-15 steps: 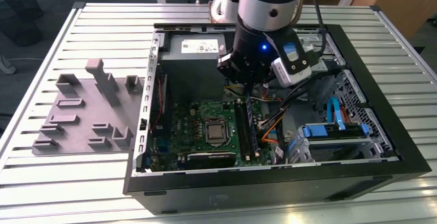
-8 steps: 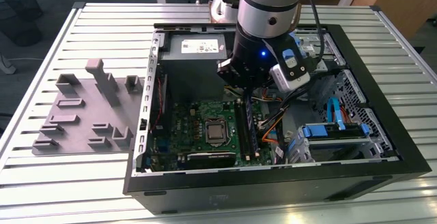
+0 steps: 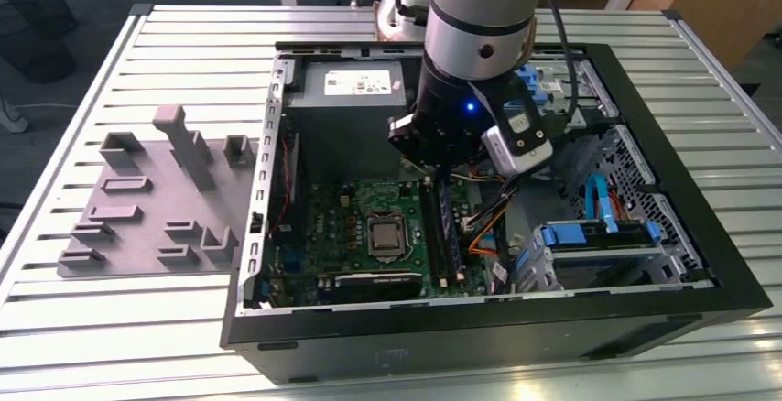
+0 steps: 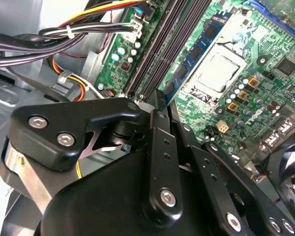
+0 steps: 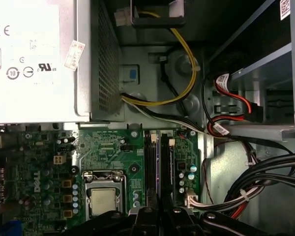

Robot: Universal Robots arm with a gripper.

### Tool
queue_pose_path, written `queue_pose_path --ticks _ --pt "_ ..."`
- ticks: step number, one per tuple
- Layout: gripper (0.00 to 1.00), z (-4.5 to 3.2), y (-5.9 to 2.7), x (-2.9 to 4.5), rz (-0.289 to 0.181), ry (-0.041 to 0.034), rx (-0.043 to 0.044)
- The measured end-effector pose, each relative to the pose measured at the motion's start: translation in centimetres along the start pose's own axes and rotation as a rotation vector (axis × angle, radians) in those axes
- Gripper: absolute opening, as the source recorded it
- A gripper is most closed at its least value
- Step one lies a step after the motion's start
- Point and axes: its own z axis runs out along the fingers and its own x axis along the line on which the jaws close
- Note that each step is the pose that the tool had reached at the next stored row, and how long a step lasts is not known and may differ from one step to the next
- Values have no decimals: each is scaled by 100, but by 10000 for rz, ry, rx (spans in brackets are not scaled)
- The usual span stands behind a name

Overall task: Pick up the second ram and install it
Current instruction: 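Insert the second ram into the second slot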

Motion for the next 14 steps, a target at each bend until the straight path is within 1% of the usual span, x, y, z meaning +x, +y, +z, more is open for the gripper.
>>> queue_pose_path --ticks 5,10,14 --pt "14 21 -15 0 -9 1 0" --pt "14 44 -16 1 -125 4 -3" --pt "14 76 -17 6 46 0 -3"
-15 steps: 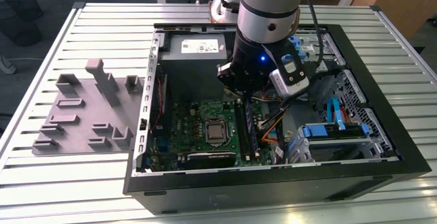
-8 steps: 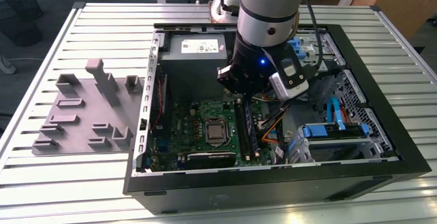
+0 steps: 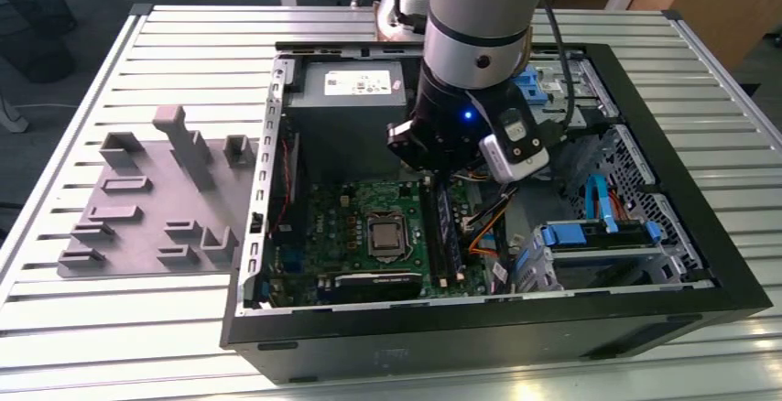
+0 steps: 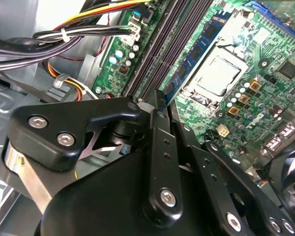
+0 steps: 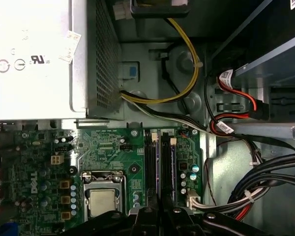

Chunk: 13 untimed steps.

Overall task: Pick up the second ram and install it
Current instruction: 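Insert the second ram into the second slot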

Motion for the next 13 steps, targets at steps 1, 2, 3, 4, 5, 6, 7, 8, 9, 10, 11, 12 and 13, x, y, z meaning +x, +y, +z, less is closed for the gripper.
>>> queue_pose_path --ticks 1,2,3,4,5,6,7,8,9,10,11,12,13 --pt "14 8 -1 1 46 -1 1" --pt "14 16 -2 2 73 -1 1" --pt "14 25 -3 3 82 -1 2" --pt "14 34 -4 3 83 -1 2" --pt "14 43 -6 4 85 1 1" --pt "14 50 -9 5 86 2 3" --pt "14 56 -13 5 87 4 4" --pt "14 62 -16 5 87 4 3" --pt "14 66 -20 5 85 4 2" --pt "14 69 -22 4 85 3 0" --pt "14 70 -23 4 85 4 2" --pt "14 70 -23 4 85 4 2" --pt "14 70 -23 4 85 4 3"
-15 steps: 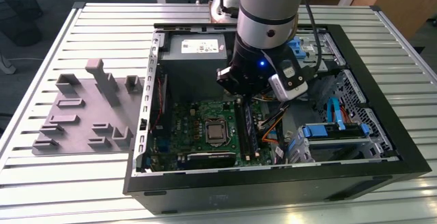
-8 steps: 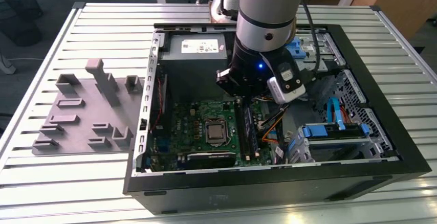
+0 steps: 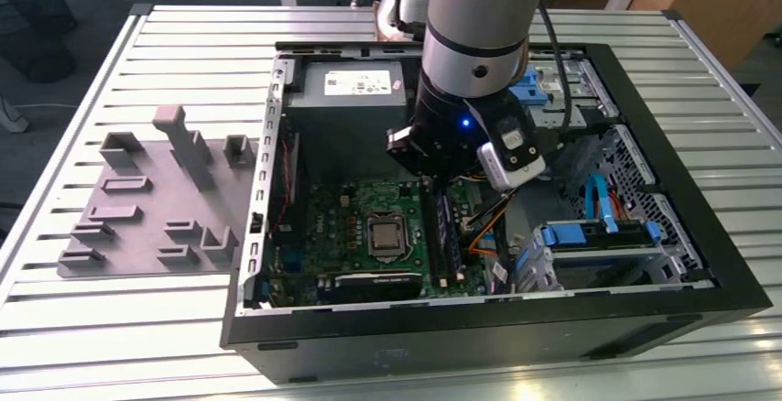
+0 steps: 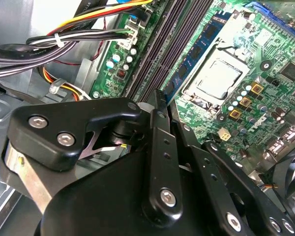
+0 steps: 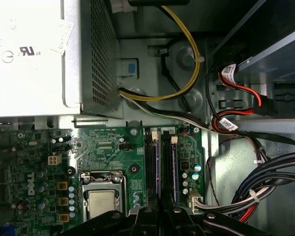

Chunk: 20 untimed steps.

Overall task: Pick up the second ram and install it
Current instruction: 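Insert the second ram into the second slot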

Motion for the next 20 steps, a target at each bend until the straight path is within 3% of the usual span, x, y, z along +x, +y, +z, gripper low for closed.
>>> queue_pose_path --ticks 20 --pt "14 69 -34 7 -59 2 0"
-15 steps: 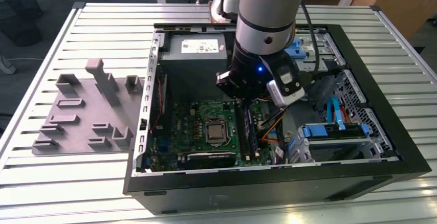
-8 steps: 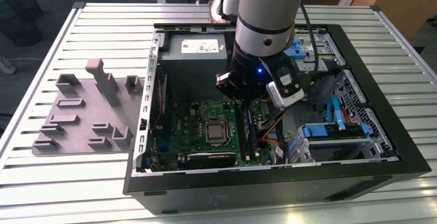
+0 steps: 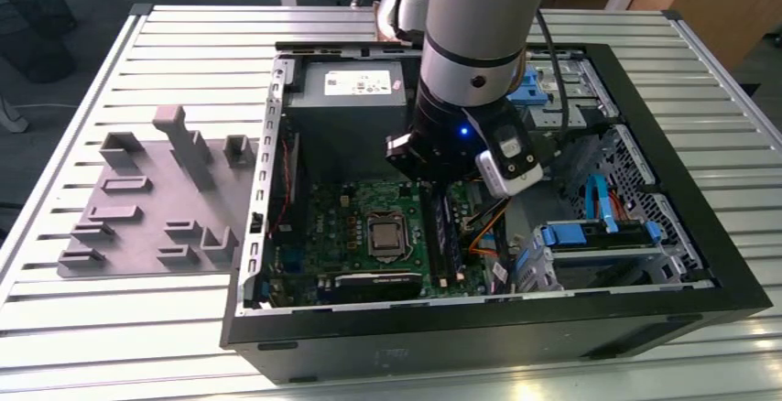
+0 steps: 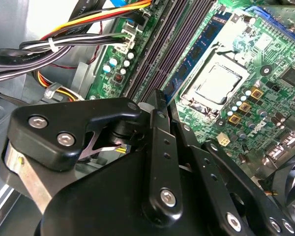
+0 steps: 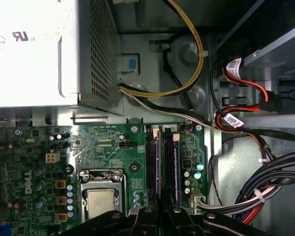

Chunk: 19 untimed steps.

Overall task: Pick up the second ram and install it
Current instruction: 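Insert the second ram into the second slot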

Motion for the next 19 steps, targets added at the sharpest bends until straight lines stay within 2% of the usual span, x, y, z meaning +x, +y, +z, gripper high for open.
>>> queue_pose_path --ticks 13,19 --pt "14 19 -9 -1 -1 -1 -2" --pt "14 90 -39 0 -2 1 -3"
